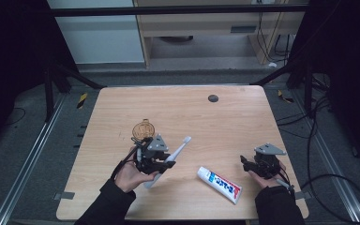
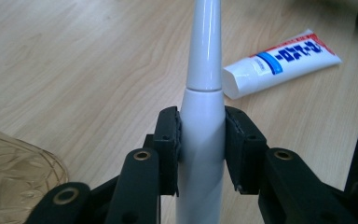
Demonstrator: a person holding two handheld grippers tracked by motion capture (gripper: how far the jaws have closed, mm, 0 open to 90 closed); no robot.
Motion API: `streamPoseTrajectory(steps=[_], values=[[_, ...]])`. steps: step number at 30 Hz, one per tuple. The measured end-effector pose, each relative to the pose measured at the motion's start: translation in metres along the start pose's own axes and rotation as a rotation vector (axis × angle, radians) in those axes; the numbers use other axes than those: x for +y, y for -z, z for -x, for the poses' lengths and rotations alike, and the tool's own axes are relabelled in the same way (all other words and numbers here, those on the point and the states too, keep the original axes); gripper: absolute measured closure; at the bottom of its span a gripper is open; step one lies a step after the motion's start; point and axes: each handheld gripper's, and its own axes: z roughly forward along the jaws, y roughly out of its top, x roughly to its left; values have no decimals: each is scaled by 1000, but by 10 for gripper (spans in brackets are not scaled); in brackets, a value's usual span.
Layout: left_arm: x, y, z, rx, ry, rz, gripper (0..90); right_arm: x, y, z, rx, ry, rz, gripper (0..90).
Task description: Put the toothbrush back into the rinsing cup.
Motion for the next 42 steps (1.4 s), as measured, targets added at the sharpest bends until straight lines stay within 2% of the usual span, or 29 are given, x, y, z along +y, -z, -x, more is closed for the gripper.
streamPoseTrajectory(steps=[2, 3, 4, 8, 9, 12, 24, 30, 31, 38, 40, 42], values=[[-1, 4, -2, 31, 14, 29, 671, 0, 0, 0, 0, 0, 1, 333], [-1, 7, -5, 39, 25, 49, 671, 0, 0, 0, 1, 1, 0, 333], [-1, 7, -5, 39, 25, 49, 671, 0, 0, 0, 1, 1, 0, 333], [-3, 19, -10, 84, 62, 116, 671, 0, 0, 0, 3, -2, 1, 334], [-3, 19, -10, 84, 62, 116, 671, 0, 0, 0, 3, -2, 1, 334], [-5, 28, -16, 125, 89, 165, 671, -1, 0, 0, 2, 1, 1, 333], [-12, 54, -29, 212, 158, 274, 670, -1, -1, 0, 1, 0, -2, 334], [-18, 73, -38, 284, 207, 367, 671, -1, -1, 0, 0, -3, -3, 334], [-18, 73, -38, 284, 207, 367, 671, -1, -1, 0, 0, -3, -3, 334], [-25, 84, -49, 361, 262, 427, 670, -1, -1, 1, -3, 0, -1, 334], [-28, 88, -53, 396, 277, 457, 671, -1, -1, 1, -2, -4, -1, 334], [-28, 89, -55, 407, 281, 463, 671, -1, -1, 1, -2, -3, 0, 334]])
